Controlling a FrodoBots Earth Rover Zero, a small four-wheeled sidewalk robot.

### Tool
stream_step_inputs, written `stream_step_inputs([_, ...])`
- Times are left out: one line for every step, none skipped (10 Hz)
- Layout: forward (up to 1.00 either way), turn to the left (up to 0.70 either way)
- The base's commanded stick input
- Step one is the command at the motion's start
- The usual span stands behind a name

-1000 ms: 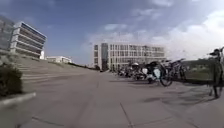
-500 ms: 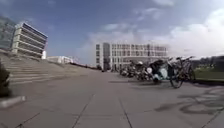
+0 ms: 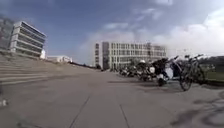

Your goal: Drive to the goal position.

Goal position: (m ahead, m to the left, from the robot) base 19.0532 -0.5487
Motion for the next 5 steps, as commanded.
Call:
stream_step_inputs([0.85, 0.34])
stream_step_inputs([0.85, 0.34])
stream_step_inputs([0.85, 0.34])
stream_step_inputs([0.85, 0.19])
stream_step_inputs([0.85, 0.06])
